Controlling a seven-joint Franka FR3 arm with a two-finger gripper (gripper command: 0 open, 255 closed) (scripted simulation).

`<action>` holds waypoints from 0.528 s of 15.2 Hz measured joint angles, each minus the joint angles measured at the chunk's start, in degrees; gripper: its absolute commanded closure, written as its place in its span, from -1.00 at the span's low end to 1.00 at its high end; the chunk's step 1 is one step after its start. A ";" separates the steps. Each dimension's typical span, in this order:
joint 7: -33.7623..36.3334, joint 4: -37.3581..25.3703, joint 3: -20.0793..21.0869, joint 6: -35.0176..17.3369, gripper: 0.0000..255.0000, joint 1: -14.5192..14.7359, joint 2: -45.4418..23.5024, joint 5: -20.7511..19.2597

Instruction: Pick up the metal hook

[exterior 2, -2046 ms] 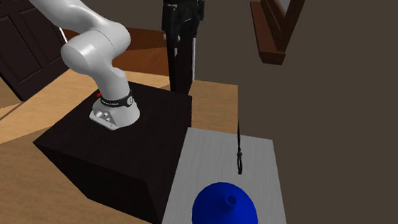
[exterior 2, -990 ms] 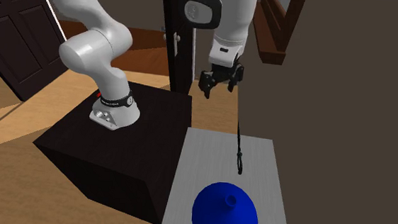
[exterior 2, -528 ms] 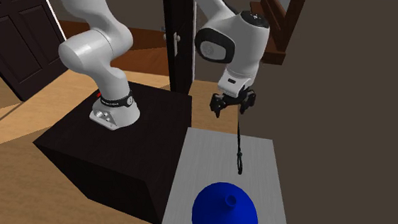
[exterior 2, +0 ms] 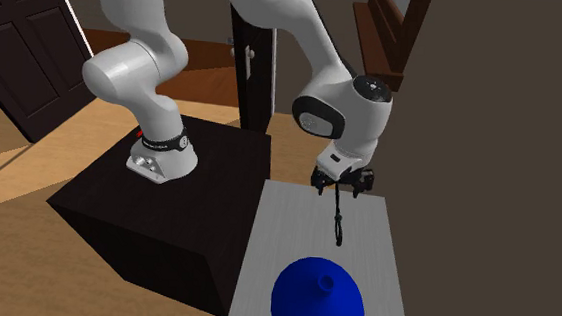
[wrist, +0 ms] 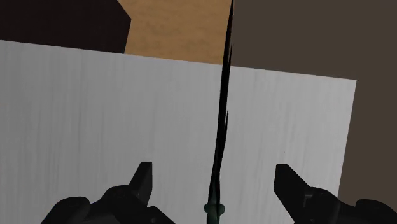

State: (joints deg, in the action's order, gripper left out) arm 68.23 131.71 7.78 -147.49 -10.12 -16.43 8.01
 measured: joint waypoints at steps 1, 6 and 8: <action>1.30 -1.43 -0.41 -0.71 -1.00 0.12 -2.00 0.06; 2.21 -2.84 -0.84 -4.51 -1.00 0.31 -7.08 0.25; 2.01 -3.13 -0.89 -5.79 -1.00 0.27 -8.66 0.26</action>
State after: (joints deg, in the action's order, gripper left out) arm 70.25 128.58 6.89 -153.28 -9.85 -25.09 8.28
